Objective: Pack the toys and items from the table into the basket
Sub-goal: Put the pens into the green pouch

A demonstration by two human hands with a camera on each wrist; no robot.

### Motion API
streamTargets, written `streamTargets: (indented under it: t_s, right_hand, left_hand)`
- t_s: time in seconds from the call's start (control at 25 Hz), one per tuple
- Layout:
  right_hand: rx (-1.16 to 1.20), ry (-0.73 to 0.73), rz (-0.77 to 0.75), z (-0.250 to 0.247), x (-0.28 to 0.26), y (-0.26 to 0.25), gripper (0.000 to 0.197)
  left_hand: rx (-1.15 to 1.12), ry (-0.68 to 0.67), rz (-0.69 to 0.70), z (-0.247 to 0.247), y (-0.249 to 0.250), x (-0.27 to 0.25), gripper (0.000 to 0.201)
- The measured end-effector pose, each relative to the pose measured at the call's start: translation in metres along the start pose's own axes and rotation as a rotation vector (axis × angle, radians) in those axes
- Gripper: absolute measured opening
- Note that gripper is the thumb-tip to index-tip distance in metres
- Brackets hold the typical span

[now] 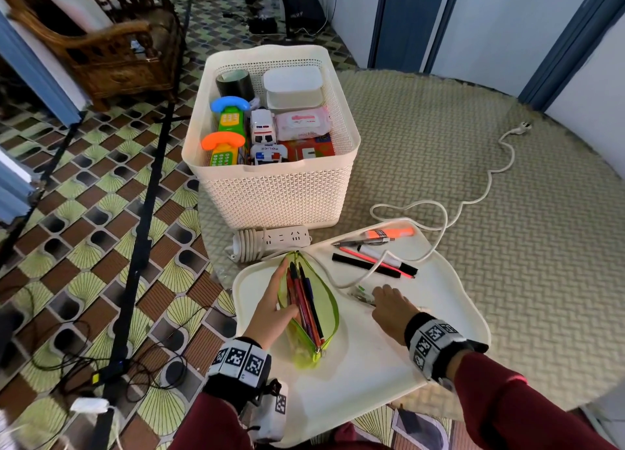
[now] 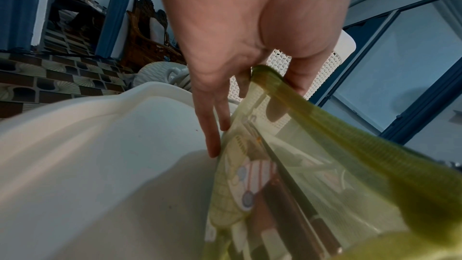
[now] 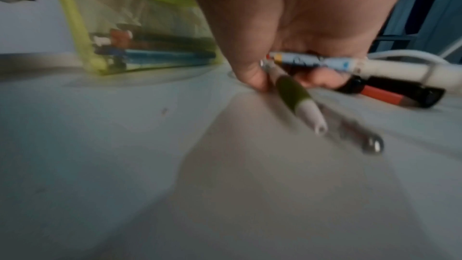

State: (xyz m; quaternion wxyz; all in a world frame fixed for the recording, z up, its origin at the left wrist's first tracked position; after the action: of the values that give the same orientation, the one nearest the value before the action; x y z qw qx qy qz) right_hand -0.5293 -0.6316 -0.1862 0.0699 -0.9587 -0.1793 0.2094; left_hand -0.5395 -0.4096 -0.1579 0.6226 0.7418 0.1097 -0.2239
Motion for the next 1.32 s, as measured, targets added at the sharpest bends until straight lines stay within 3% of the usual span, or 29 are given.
streamTargets:
  t_s: [0.08,0.16,0.32,0.44,0.56,0.64,0.68,0.76,0.8,0.84,0.92,1.0,1.04,1.12,1.16,1.32]
  right_hand:
    - [0.268,0.001,-0.031,-0.004,-0.01,-0.011,0.009]
    - [0.499,0.08,-0.012,-0.012,-0.022,-0.011,0.02]
    - [0.527,0.055,-0.057,-0.027,-0.034,-0.028,0.017]
    - [0.86,0.254,-0.16,-0.067,-0.027,-0.054,0.012]
    - [1.284,0.532,-0.094,-0.095,-0.008,-0.064,0.014]
    - [1.356,0.533,-0.056,-0.094,0.006,-0.078,0.009]
    - [1.301,0.45,-0.025,-0.086,0.011,-0.087,0.018]
    - [0.945,0.206,0.011,-0.061,0.013,-0.102,0.031]
    - [0.772,0.163,-0.001,-0.052,0.012,-0.104,0.032]
    - [0.686,0.216,-0.022,-0.052,0.009,-0.102,0.03]
    - [0.714,0.469,-0.038,-0.069,-0.002,-0.086,0.017]
    - [0.654,0.653,0.082,-0.077,-0.011,-0.042,0.017]
    - [0.609,0.65,0.19,-0.071,-0.014,-0.016,0.019]
    - [0.543,0.51,0.355,-0.049,-0.014,0.026,0.026]
    - [0.497,0.433,0.341,-0.039,-0.008,0.036,0.032]
    - [0.134,0.195,0.086,-0.028,0.025,0.025,0.045]
  left_hand:
    - [-0.021,-0.008,-0.008,0.001,0.001,0.001,0.087]
    - [-0.04,-0.006,-0.019,0.002,0.0,0.002,0.086]
    - [-0.064,0.002,-0.046,-0.001,-0.003,0.002,0.087]
    - [-0.068,-0.004,-0.041,0.0,-0.002,0.003,0.088]
    - [-0.101,-0.057,-0.015,0.006,0.001,0.003,0.091]
    - [-0.107,-0.094,-0.013,0.01,0.003,0.004,0.094]
    - [-0.108,-0.106,-0.02,0.012,0.002,0.004,0.095]
    - [-0.112,-0.097,-0.026,0.013,0.003,0.006,0.091]
    - [-0.117,-0.08,-0.037,0.012,0.002,0.007,0.09]
    - [-0.116,-0.071,-0.043,0.011,0.003,0.008,0.09]
    - [-0.087,-0.064,-0.046,0.008,0.002,0.011,0.094]
    - [-0.046,-0.063,-0.025,0.007,0.002,0.014,0.094]
    - [-0.04,-0.063,-0.02,0.007,0.004,0.014,0.095]
    - [-0.03,-0.061,-0.01,0.009,0.007,0.016,0.096]
    - [-0.027,-0.062,0.0,0.011,0.008,0.017,0.096]
    - [-0.008,-0.047,-0.005,0.013,0.009,0.021,0.096]
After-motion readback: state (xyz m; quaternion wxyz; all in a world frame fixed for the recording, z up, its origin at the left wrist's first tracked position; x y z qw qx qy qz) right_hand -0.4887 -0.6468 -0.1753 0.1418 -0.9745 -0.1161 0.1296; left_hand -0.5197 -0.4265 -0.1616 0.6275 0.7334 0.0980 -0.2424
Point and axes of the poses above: each hand's wrist, its own x-axis towards the middle knuckle, its own z-axis out of the palm, y = z × x, the point moved 8 cm from there along x, towards the middle knuckle, and after that the axes turned 10 degrees about -z, right-handed, at the moved point
